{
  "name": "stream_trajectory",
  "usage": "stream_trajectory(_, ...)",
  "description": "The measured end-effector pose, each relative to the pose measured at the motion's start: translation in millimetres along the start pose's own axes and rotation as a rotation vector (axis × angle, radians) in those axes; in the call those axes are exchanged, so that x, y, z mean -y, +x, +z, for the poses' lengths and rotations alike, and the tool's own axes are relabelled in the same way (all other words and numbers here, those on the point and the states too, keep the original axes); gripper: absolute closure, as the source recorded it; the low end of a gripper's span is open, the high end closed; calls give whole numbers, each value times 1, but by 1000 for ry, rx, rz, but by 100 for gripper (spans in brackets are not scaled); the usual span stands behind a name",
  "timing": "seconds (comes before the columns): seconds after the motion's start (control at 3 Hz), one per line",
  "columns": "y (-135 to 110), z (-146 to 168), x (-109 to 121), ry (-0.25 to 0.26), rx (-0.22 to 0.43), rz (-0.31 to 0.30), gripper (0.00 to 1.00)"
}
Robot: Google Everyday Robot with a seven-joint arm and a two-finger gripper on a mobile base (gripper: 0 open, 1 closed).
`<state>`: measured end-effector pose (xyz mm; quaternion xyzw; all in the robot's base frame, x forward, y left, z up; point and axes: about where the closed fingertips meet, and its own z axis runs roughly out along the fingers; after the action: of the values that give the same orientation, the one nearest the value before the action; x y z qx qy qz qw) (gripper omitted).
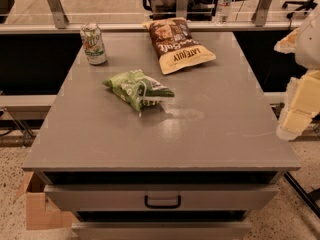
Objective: Pick green jalapeno chip bag
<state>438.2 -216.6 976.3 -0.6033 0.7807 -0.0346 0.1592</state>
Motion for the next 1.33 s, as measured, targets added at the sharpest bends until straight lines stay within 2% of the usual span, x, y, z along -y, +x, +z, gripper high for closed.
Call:
stream_trajectory(0.33, -2, 0, 0, -1, 14, -1, 0)
stream_trajectory(0.67, -17, 1, -2, -12, 157, -14, 0)
stream_trajectory(1.0, -26, 18, 3, 1, 344, -39, 0)
stream_trajectory(1.33, -77, 27, 6, 69, 628, -82, 0)
